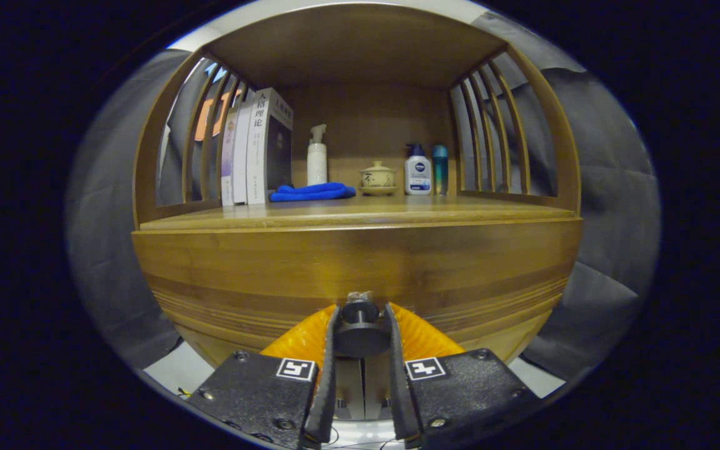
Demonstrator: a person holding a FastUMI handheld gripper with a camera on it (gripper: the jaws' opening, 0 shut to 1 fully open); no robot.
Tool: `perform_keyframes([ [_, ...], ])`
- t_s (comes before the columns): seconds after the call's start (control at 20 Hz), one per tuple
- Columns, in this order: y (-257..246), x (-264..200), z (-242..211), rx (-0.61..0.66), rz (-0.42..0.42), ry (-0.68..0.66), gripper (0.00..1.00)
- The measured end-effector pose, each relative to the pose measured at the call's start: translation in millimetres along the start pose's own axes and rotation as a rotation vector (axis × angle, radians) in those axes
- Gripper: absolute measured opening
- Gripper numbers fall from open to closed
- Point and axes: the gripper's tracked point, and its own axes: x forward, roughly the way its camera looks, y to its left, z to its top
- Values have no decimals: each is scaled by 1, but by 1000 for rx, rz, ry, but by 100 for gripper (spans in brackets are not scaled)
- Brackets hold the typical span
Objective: Pull open the drawer, take out the items inside it, and place them on the countertop above the cabinet.
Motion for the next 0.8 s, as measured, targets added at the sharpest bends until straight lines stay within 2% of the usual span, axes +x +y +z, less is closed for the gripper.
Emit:
perform_keyframes([
  [0.15, -1, -1, -1, -33, -13, 15, 36],
  [0.35, -1, -3, -2, 2, -5, 38, 32],
  [0.8, -3, -47, -12, -21, -6, 9, 31],
])
